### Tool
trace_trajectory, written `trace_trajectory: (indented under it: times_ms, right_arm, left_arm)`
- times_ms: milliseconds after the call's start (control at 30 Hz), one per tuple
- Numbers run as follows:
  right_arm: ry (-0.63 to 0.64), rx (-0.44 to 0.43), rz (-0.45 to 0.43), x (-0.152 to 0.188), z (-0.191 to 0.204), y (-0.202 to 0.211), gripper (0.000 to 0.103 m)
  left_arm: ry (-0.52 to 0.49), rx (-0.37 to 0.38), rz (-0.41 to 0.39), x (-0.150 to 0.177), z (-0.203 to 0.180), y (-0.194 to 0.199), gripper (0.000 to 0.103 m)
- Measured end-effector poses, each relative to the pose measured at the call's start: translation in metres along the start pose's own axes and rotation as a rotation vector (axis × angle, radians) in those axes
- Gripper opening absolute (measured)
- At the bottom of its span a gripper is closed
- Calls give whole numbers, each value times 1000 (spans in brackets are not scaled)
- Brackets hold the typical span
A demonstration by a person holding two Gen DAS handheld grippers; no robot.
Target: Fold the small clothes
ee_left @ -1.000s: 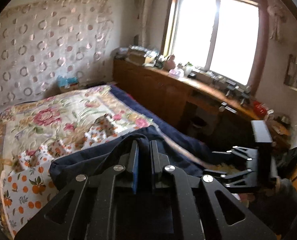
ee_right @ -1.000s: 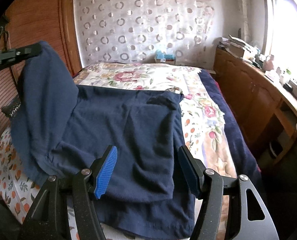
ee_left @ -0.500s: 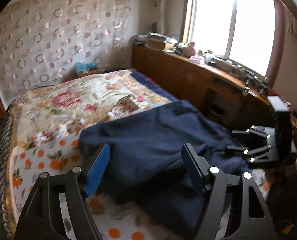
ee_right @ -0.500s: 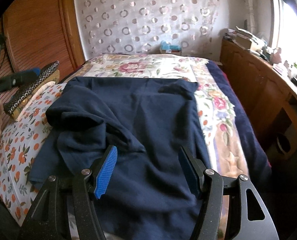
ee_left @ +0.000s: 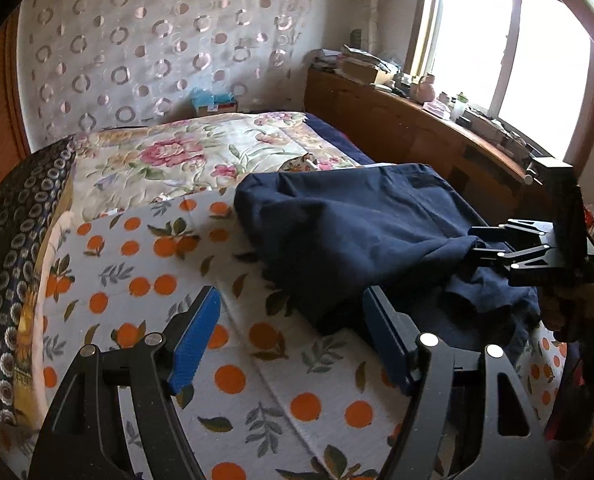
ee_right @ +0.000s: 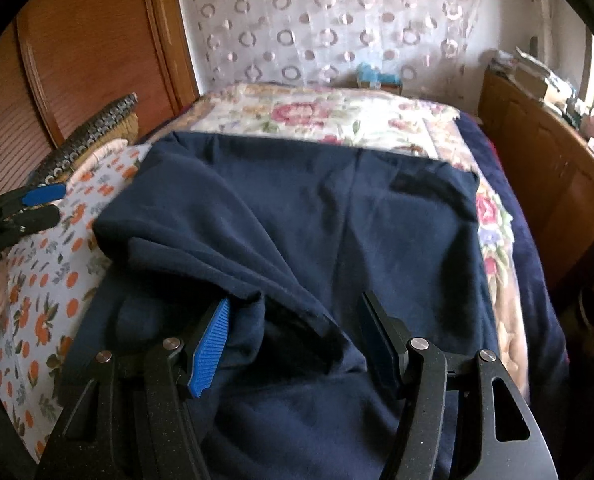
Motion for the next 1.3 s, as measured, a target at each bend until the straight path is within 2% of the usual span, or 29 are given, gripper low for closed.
trace_trajectory:
  times_ms: [167, 233, 333, 367, 433, 500, 600, 933, 1200, 1300]
  right_arm:
    - [-13, -18, 9, -6, -7, -7, 65]
    - [-5, -23, 5, -8, -6, -5, 61]
    - [15, -33, 5, -7, 6, -6, 52]
    - [24, -37, 6, -6, 10, -6, 45]
    - [32, -28, 12, -5, 12, -4, 41]
    - [28, -30, 15, -5, 13, -3, 22]
    - [40, -34, -3, -7, 17, 3, 13]
    - [55, -24, -197, -25, 42, 79, 11]
    - [71, 6, -277, -19, 49, 134, 11]
    - [63, 47, -271, -8, 45, 147, 11]
  left_arm:
    - [7, -2, -4, 1, 6, 2, 74]
    - [6, -5, -8, 1, 7, 2, 74]
    - [6, -6, -14, 2, 7, 4, 74]
    - [6, -6, -15, 2, 8, 5, 74]
    - [7, -8, -15, 3, 8, 6, 74]
    - [10, -10, -14, 3, 9, 7, 74]
    - [17, -10, -22, 5, 12, 11, 74]
    - [34, -4, -45, 7, 12, 25, 74]
    - [23, 12, -77, 1, 3, 38, 74]
    - [16, 19, -76, 2, -2, 37, 74]
Point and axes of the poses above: each gripper's, at about its wrist camera, not at the fingertips, and y roughly against the way its jaws point, z to its left, x to its underside, the point moved 3 cm from there along -y, roughly the way its jaws point, and after that the axes turned 14 degrees about y, right-handed, at the moved point
